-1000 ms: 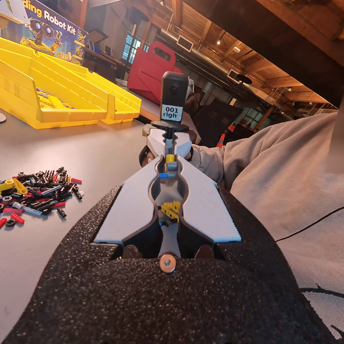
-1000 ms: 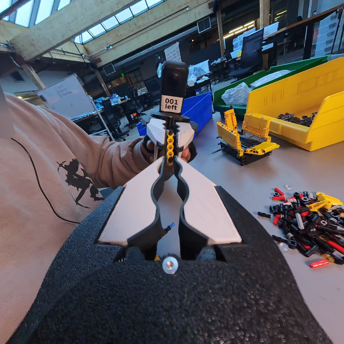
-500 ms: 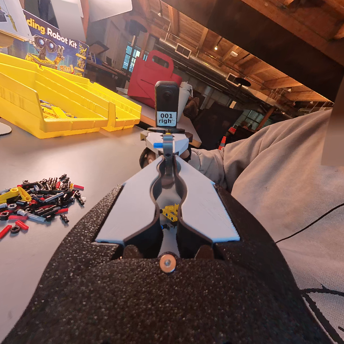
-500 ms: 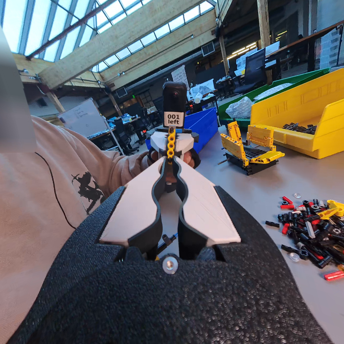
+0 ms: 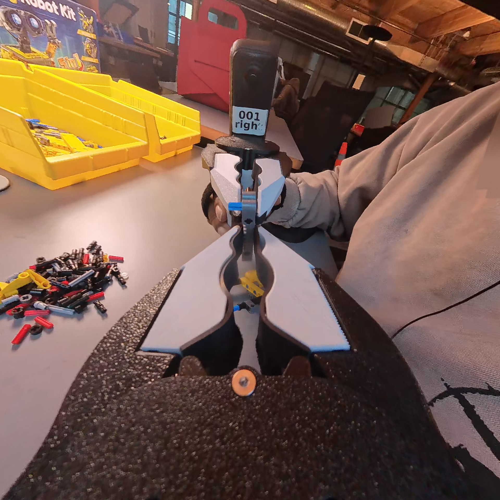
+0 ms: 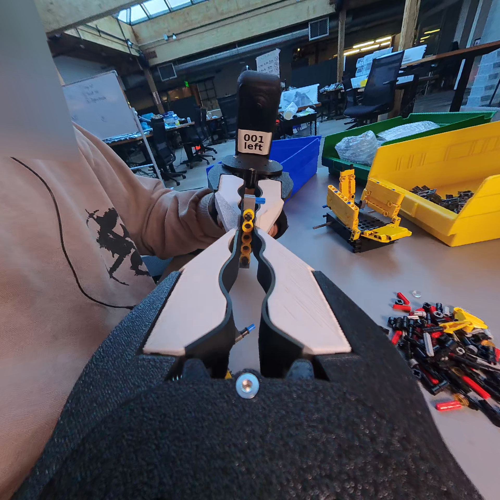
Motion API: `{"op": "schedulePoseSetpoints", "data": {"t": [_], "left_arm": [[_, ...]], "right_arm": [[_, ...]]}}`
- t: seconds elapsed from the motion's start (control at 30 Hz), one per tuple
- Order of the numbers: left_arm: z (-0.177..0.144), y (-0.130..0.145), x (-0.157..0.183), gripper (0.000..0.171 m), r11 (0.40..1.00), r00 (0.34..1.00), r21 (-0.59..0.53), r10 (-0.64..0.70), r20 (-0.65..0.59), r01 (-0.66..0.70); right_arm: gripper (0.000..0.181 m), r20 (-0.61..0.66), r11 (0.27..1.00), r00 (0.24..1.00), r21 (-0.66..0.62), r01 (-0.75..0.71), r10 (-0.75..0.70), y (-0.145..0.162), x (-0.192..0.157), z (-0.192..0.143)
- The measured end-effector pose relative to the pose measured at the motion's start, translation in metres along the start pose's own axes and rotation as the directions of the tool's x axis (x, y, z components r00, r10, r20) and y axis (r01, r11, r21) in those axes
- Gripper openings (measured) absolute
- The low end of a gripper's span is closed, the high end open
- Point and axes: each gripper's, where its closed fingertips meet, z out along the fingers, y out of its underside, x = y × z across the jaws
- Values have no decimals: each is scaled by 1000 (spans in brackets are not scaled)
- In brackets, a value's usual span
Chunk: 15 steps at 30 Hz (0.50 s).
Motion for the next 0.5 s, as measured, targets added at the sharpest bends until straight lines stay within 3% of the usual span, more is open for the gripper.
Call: {"op": "schedulePoseSetpoints", "data": {"t": [0.2,0.3,0.37,0.5], "left_arm": [[-10,-15,-3,5,998,1000,64,2,27,-3],[-70,-56,-28,5,953,993,302,-66,99,33],[-72,-55,-32,5,960,989,278,-25,147,-17],[-39,-27,-29,5,983,995,179,-66,76,51]], "right_arm": [[5,-5,999,1000,50,10,-10,-9,4,-4],[0,-119,977,991,211,-32,59,-34,37,-52],[0,-160,977,986,213,-14,49,-37,47,-64],[0,-77,991,997,133,-14,24,-21,28,-24]]}}
